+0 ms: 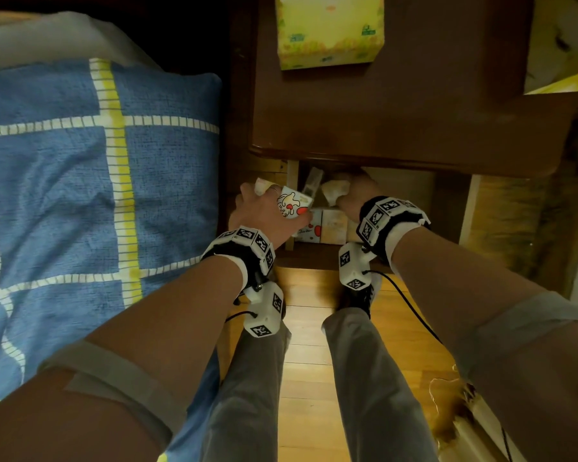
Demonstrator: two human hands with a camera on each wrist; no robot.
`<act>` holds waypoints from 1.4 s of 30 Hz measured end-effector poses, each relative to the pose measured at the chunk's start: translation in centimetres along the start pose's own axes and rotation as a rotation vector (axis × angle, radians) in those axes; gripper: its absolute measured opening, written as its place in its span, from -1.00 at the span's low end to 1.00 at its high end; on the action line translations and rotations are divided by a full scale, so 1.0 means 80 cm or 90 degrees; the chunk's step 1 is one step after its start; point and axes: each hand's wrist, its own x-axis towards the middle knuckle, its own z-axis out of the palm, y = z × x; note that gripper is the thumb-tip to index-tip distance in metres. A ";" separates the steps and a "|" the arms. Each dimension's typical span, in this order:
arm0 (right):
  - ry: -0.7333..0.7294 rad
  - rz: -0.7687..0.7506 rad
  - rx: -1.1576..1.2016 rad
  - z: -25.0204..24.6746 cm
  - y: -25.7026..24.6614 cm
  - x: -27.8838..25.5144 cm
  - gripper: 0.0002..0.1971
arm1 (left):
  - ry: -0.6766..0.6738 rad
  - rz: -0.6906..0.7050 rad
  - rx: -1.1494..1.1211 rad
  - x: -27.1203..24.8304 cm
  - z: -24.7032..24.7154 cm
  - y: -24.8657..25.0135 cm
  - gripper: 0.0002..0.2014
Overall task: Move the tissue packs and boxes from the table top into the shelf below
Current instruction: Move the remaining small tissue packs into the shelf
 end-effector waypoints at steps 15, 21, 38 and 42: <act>-0.008 -0.129 -0.215 0.008 -0.045 -0.007 -0.51 | -0.010 0.003 -0.009 0.003 -0.002 -0.004 -0.20; 0.031 -0.075 -0.216 0.001 -0.037 -0.010 -0.66 | -0.009 0.006 -0.018 0.003 -0.002 -0.005 -0.20; 0.003 -0.082 -0.070 0.004 -0.028 0.010 -0.70 | -0.012 0.002 -0.020 0.004 -0.002 -0.005 -0.18; 0.028 -0.095 -0.124 0.009 -0.044 0.017 -0.72 | -0.006 0.005 -0.022 0.005 0.000 -0.006 -0.19</act>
